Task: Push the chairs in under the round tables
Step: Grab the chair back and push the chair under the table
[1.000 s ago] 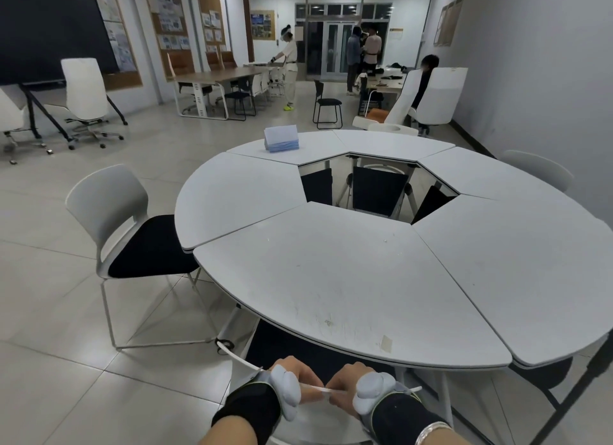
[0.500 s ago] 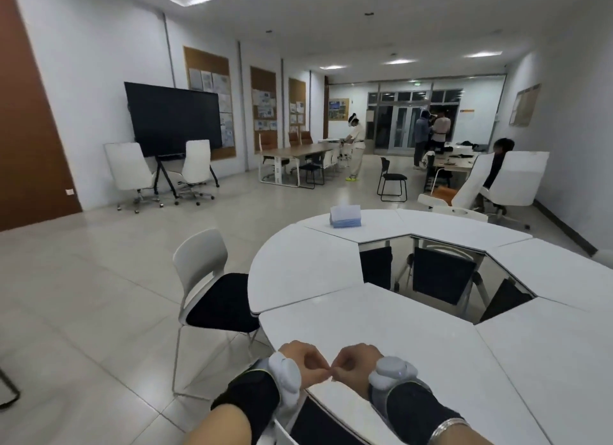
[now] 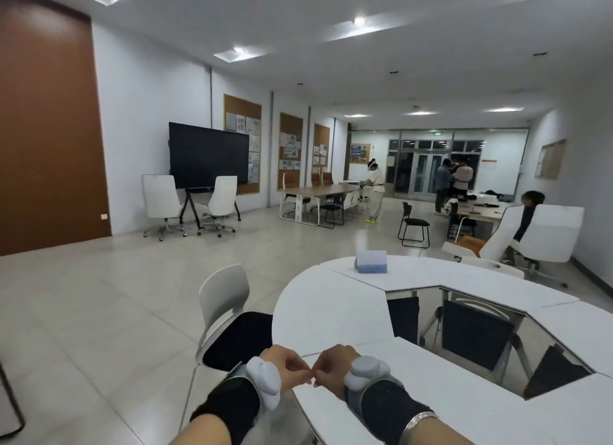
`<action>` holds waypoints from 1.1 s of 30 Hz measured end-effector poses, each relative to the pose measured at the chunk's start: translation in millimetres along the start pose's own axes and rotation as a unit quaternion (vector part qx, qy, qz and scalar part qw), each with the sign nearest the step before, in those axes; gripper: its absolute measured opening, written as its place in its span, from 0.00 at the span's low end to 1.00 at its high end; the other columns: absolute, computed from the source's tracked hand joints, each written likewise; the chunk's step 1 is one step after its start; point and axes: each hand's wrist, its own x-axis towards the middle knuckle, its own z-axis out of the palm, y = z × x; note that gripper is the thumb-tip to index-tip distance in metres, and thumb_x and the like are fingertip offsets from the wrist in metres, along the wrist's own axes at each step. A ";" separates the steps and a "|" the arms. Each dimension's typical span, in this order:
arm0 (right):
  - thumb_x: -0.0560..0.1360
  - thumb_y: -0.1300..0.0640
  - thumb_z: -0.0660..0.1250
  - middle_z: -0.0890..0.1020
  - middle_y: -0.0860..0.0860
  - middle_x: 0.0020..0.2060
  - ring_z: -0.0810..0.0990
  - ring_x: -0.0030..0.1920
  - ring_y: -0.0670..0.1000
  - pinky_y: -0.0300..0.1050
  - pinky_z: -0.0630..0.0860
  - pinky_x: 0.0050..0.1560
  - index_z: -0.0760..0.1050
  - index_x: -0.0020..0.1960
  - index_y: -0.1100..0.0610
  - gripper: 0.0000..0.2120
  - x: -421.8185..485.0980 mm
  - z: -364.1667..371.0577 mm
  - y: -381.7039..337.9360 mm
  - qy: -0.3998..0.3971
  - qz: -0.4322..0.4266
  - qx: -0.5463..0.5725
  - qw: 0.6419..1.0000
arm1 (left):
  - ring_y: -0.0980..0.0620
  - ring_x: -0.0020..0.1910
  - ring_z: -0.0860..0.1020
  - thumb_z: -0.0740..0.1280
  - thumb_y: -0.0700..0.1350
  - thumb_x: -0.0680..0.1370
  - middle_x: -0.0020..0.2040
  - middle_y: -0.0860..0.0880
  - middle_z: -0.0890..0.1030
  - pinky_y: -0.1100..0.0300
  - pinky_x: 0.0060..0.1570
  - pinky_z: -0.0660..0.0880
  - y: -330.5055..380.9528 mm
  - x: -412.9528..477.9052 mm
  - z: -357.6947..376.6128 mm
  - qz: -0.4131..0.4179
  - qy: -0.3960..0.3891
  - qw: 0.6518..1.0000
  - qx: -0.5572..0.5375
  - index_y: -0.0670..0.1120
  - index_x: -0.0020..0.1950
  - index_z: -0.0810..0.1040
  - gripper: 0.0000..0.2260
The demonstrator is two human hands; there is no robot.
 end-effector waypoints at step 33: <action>0.73 0.47 0.62 0.85 0.48 0.51 0.82 0.51 0.51 0.40 0.72 0.46 0.82 0.52 0.49 0.13 444.6 132.1 -367.5 -0.005 -0.037 0.011 0.999 | 0.52 0.51 0.83 0.70 0.52 0.70 0.47 0.50 0.86 0.59 0.56 0.78 -342.0 230.6 -409.6 -0.021 0.026 0.998 0.055 0.55 0.40 0.80 0.02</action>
